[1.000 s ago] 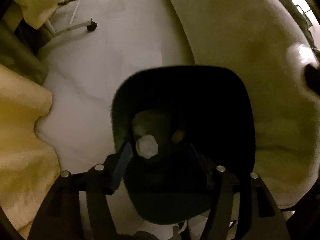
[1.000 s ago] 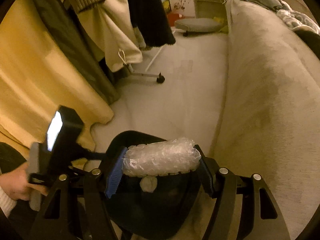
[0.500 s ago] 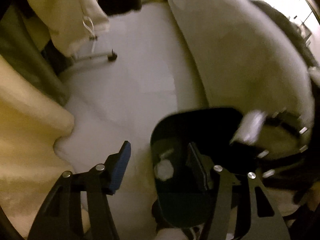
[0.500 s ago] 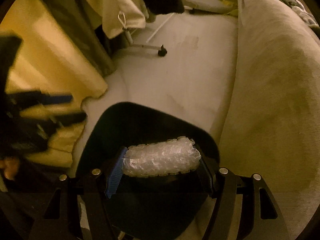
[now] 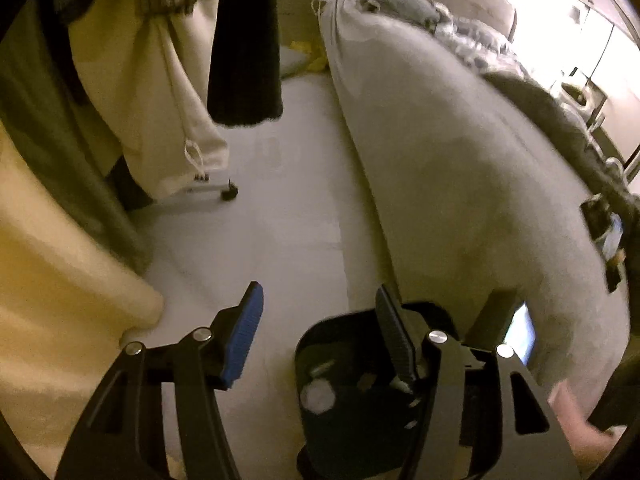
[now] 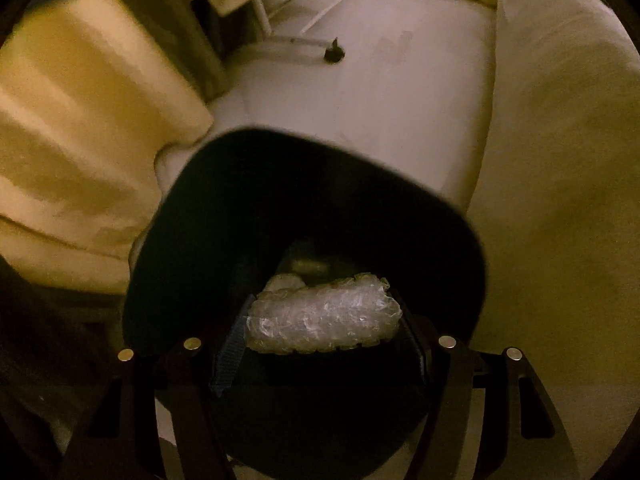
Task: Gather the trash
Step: 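Open the right gripper to drop the bubble wrap into the bin, then move both grippers back toward the remaining trash on the bed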
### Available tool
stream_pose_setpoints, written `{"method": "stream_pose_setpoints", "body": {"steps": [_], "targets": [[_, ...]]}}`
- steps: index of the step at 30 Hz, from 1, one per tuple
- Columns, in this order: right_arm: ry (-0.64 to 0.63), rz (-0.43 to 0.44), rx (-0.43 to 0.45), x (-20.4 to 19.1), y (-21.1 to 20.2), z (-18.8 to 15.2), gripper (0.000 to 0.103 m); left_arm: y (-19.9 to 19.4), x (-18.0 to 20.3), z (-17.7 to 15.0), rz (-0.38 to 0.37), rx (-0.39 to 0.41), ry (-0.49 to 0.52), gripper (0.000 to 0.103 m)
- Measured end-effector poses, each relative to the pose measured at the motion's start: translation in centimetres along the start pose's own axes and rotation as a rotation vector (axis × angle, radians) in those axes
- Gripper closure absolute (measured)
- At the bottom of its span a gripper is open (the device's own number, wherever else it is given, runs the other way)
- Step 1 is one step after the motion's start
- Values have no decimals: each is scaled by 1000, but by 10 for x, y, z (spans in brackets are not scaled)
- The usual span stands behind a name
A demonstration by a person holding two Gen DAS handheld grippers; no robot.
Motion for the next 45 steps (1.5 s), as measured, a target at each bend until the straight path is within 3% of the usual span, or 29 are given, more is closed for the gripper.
{"method": "stream_pose_setpoints", "body": {"steps": [6,10,18,31,45], "targets": [[2,-14,-40,-3,13,-8,34,-43,14,24,10,170,49,24],[12,-12,-43,-3,10,-12,23,-56,22,37,-5,225,59,18],[21,5,33,-3,-16,-5,18,-82,52,52,-23,319,127,6],[89,24,246,32,-103,-12,18,-91,121,68,-67,357,216,3],[203,-36,440,113,-187,-46,18,-82,195,74,-149,370,268,3]]}}
Point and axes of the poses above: each gripper's, at about its wrist camera, not at the fingertips, and y roughly the way its jaws point, x to its right, z to its top, the point moved 9 cm from there along y, roughly the way its jaws point, and after that the axes turned 11 degrees about -x, right-handed, at the moved point
